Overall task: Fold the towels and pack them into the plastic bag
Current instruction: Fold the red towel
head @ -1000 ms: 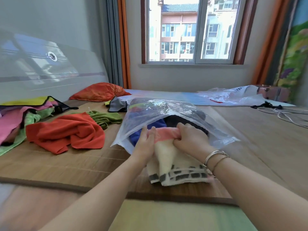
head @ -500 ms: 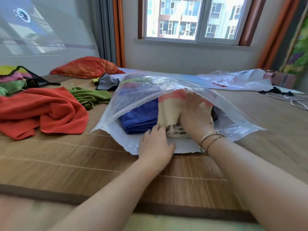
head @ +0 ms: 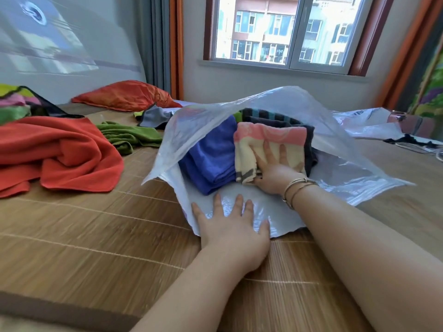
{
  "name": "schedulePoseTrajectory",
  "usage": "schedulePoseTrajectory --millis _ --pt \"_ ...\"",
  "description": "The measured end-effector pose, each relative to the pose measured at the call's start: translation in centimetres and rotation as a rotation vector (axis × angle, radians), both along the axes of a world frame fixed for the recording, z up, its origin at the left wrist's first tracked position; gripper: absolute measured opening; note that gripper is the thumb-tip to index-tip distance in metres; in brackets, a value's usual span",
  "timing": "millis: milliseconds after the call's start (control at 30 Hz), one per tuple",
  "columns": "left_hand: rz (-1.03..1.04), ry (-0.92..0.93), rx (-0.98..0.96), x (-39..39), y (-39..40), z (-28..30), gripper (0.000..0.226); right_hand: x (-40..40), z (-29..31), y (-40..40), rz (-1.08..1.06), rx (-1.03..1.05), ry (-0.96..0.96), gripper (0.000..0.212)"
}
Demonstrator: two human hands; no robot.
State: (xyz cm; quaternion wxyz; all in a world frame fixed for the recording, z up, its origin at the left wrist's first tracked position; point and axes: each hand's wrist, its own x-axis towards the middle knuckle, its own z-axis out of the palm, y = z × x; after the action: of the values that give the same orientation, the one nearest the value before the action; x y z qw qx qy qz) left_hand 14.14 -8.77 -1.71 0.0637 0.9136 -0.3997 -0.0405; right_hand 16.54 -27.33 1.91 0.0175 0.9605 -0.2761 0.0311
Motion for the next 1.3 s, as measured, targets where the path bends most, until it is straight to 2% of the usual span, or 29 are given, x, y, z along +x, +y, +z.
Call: schedulePoseTrajectory --millis 167,267,333,500,633,733,833,933,1000,1133,1200,1300 --pt "0.009 0.012 -0.015 0.0 0.1 0.1 0.061 0.3 0.2 -0.4 0.034 0.013 0.016 0.082" --pt "0.002 0.034 -0.106 -0.2 0.6 0.7 0.058 -2.2 0.7 0.7 0.045 0.043 -0.017 0.080" --pt "-0.001 0.071 -0.255 -0.7 1.6 1.4 0.048 -4.6 1.2 3.0 0.054 0.042 -0.047 0.073" --pt "0.049 0.379 -0.754 -2.9 8.0 3.3 0.033 -9.7 2.1 10.6 0.176 0.012 -0.315 0.055" --pt "0.179 0.400 -1.142 -3.3 15.8 4.2 0.028 -10.7 2.8 18.0 0.432 0.028 -0.583 0.012" --pt "0.376 0.407 -1.308 -2.2 22.3 3.6 0.029 -9.4 3.0 24.8 0.669 0.158 -0.651 0.009" --pt "0.556 0.424 -1.361 -0.2 27.2 2.9 0.030 -5.3 1.6 30.2 0.775 0.221 -0.634 0.009" --pt "0.623 0.447 -1.388 1.4 30.1 2.8 0.029 1.0 0.0 32.3 0.635 0.334 -0.500 0.022" --pt "0.655 0.462 -1.369 2.0 31.4 2.7 0.028 4.8 -0.4 32.2 0.516 0.400 -0.485 0.026" --pt "0.674 0.473 -1.302 2.6 32.5 2.3 0.027 8.2 -0.4 31.6 0.348 0.391 -0.260 0.039" --pt "0.661 0.460 -1.276 2.5 32.4 2.4 0.025 7.7 -0.1 32.1 0.345 0.421 -0.272 0.040" --pt "0.645 0.382 -1.241 2.0 32.3 2.5 0.022 4.2 0.4 33.2 0.376 0.523 -0.463 0.037"
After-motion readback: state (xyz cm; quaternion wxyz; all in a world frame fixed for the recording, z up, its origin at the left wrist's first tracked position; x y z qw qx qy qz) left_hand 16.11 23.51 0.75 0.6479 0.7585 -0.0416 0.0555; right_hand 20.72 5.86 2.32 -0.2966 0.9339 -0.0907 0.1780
